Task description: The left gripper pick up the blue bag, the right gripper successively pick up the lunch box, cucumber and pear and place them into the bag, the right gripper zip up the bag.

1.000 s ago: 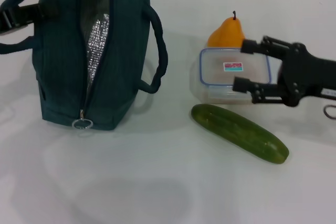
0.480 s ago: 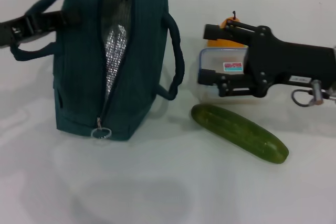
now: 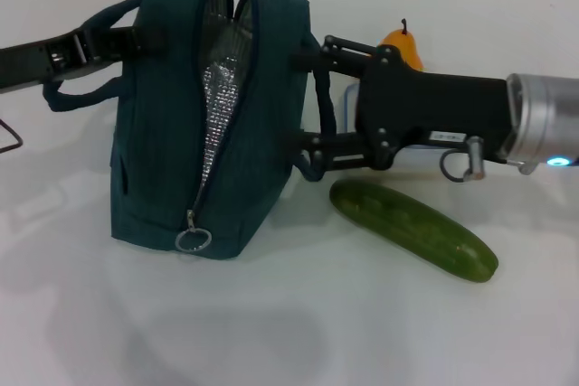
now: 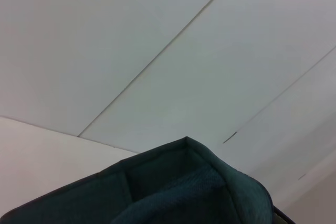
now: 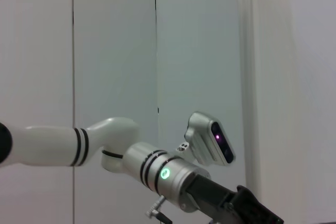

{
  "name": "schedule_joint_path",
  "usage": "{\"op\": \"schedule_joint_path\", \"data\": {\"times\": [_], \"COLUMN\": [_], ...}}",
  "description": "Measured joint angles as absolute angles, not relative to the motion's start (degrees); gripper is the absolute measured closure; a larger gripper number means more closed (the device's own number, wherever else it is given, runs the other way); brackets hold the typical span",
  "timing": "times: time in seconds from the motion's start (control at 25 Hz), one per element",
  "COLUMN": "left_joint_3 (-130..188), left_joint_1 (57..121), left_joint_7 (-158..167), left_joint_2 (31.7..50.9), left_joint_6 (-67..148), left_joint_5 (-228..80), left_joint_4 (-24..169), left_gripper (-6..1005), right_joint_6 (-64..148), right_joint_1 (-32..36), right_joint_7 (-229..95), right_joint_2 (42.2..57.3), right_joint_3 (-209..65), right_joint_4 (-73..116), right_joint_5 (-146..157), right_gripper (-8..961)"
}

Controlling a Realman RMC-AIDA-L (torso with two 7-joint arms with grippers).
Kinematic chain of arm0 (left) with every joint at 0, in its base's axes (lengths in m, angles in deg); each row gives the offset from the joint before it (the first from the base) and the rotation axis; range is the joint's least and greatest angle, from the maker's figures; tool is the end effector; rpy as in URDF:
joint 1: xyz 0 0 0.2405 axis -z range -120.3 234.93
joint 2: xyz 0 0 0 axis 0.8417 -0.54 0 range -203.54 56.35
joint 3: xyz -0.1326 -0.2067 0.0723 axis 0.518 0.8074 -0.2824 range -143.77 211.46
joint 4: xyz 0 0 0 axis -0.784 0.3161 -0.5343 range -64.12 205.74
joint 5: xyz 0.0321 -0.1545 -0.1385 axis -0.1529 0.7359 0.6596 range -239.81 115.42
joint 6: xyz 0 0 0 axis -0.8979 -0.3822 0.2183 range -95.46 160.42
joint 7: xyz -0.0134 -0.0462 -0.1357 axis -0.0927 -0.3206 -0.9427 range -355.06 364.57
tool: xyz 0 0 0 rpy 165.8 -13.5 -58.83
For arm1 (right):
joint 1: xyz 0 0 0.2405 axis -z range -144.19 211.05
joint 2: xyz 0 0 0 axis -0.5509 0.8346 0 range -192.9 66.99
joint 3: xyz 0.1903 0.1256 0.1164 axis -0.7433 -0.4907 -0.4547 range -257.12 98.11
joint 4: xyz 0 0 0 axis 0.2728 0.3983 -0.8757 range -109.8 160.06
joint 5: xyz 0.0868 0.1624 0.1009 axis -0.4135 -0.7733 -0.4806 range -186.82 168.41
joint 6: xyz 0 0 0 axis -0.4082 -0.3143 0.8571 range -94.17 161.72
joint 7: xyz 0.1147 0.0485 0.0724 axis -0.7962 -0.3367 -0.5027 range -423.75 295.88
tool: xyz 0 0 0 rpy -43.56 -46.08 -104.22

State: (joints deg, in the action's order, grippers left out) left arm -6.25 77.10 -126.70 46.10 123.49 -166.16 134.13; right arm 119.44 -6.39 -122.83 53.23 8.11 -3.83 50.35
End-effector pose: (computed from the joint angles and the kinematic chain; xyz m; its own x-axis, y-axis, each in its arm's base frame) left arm -0.2562 0.3219 0.0868 0.2665 0.6878 0.6752 0.8814 -0.4573 0.1180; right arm 0.1333 0.3399 -0.0468 0.6763 0.0472 -0.7351 -0.0088 -0.9974 -0.0721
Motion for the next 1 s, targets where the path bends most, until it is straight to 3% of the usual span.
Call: {"op": "schedule_joint_path", "data": {"times": [0.44, 1.0], "left_joint_3": [-6.6, -6.1], "left_joint_1": [77.7, 77.2], "left_joint_7": [-126.4, -126.6], "left_joint_2": [46.11, 45.93], "left_joint_6": [122.8, 120.9], "left_joint_5": [-165.9, -164.6], "left_joint_4": [133.6, 133.6], "left_gripper": [951, 952], "right_joint_6": [109.7, 100.7], "right_joint_1": [-8.2, -4.7], "right_joint_7": [-122.1, -122.9], "right_joint_2": [53.23, 53.23], "right_joint_3": [14.5, 19.7], "right_joint_4": [-4.0, -3.0], "right_joint_5": [44.8, 43.7], "right_gripper": [73, 74]}}
